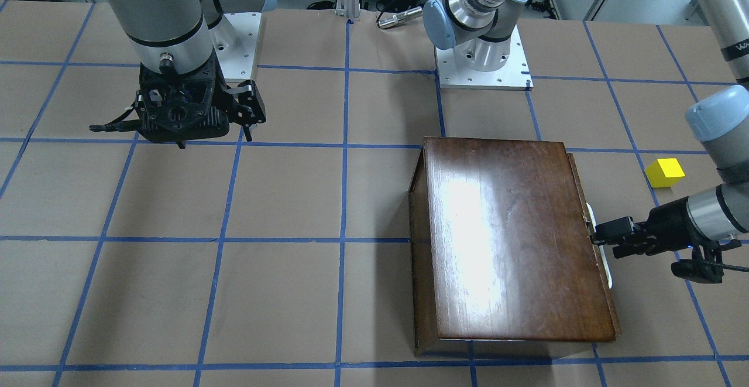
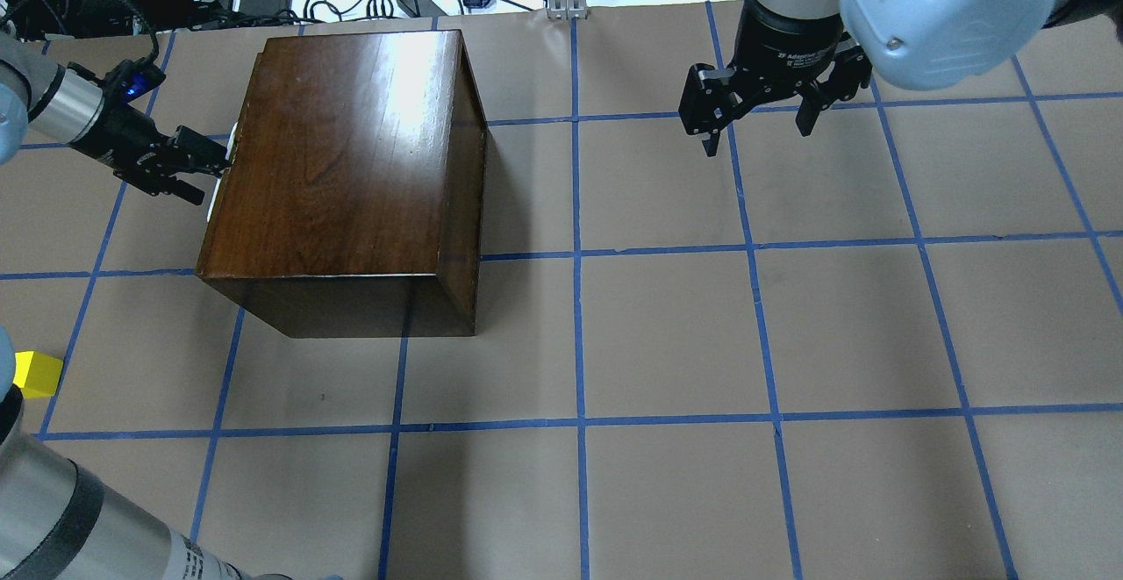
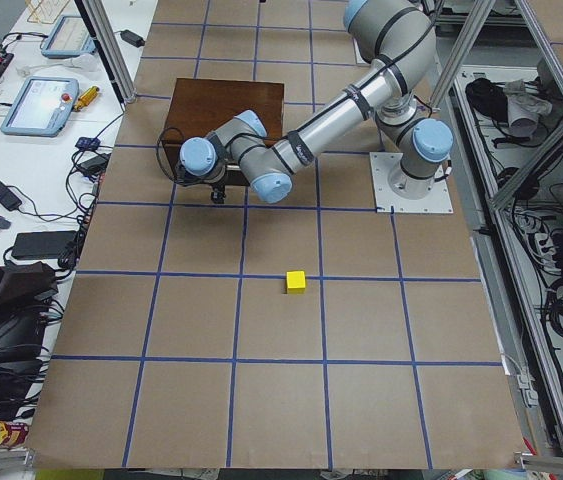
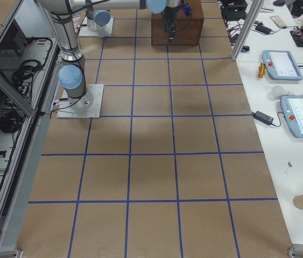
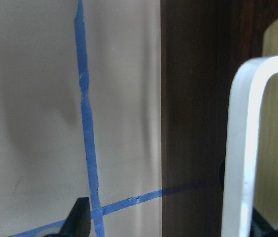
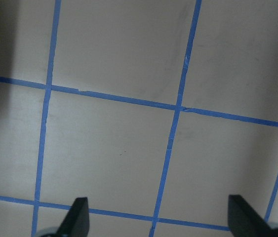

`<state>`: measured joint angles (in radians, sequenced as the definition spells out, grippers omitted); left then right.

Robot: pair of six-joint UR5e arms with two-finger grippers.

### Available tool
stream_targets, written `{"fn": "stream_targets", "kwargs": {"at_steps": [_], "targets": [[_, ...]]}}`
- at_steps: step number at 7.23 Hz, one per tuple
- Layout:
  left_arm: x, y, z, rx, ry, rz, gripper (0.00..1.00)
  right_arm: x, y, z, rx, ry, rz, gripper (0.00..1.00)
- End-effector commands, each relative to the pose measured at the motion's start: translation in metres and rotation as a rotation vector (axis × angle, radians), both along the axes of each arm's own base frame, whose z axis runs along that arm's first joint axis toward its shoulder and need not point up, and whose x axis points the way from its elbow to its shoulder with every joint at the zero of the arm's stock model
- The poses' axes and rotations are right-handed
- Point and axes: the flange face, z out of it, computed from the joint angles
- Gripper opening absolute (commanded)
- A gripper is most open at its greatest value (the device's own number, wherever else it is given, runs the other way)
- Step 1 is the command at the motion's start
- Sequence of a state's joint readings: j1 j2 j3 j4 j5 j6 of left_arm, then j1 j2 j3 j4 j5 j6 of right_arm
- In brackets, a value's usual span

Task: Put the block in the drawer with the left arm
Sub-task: 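Pull the drawer open outward with the left gripper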

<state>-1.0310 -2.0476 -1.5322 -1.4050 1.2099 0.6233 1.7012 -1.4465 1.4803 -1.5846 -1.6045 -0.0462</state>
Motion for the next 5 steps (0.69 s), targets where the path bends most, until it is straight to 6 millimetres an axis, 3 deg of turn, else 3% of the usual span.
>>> {"fn": "stream_targets", "kwargs": {"at_steps": [1,5], "targets": [[0.034,0.01,-0.002,-0.007,0.0,0.032,1.0,0.0,0.0,0.0,0.0,0.0,0.001,1.0],[0.071,0.021,-0.001,-0.02,-0.009,0.063,1.0,0.0,0.0,0.0,0.0,0.0,0.0,1.0]]}}
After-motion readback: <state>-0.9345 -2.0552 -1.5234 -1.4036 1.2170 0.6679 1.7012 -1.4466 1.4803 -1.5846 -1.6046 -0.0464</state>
